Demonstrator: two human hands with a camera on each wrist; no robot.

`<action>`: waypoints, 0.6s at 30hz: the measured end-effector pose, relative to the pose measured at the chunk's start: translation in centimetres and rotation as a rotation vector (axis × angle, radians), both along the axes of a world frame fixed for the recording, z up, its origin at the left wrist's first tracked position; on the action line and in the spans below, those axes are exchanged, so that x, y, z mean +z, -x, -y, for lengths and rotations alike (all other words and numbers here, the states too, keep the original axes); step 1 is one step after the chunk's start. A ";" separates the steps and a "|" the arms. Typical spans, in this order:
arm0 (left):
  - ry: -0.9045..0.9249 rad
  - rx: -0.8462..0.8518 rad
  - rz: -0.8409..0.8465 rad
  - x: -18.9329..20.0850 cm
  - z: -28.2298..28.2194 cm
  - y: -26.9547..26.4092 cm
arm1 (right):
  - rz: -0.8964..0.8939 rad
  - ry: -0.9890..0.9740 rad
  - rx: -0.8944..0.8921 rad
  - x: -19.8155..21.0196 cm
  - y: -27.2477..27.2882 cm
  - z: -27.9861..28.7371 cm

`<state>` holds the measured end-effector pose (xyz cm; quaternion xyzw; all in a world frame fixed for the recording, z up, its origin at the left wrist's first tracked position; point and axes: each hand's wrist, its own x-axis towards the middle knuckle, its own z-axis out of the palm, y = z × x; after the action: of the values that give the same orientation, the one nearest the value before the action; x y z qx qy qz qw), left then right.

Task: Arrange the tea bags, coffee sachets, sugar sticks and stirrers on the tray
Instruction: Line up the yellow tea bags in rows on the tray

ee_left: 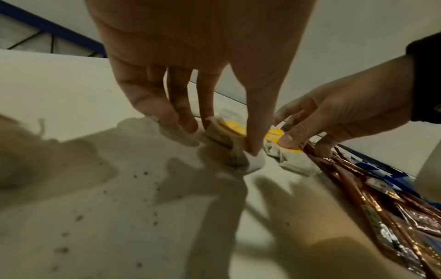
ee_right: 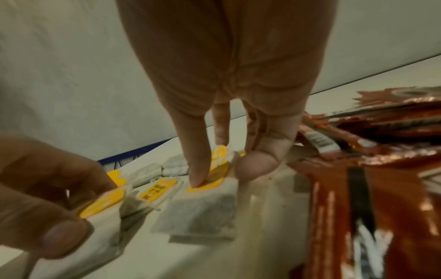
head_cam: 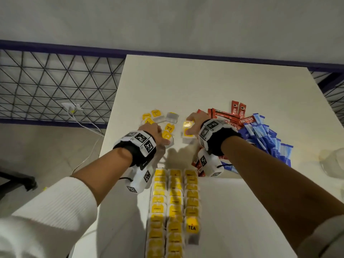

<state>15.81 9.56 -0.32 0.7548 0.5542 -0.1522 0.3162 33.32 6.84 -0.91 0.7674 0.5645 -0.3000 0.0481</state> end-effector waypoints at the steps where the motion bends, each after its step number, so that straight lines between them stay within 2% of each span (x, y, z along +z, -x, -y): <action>1: -0.029 -0.026 -0.014 -0.2 -0.1 0.0 | -0.018 -0.008 -0.014 0.0 0.1 -0.1; 4: -0.021 -0.030 0.023 -0.3 0.1 0.0 | -0.137 -0.049 -0.080 0.0 0.2 0.2; 9: 0.008 0.089 0.248 -0.2 1.1 0.6 | -0.181 -0.111 -0.151 0.3 0.7 1.9; 12: 0.108 0.216 0.435 0.0 1.8 1.3 | -0.200 -0.126 -0.151 1.4 0.9 3.2; 14: 0.183 0.341 0.622 0.7 2.3 2.0 | -0.238 -0.180 -0.149 2.3 1.1 4.3; 18: 0.299 0.598 0.846 1.4 2.8 3.1 | -0.385 -0.239 -0.112 4.9 1.8 6.7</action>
<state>12.71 6.73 1.07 0.5062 0.5414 0.1849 0.6453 31.56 0.12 3.97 0.7265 0.5514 -0.3741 -0.1683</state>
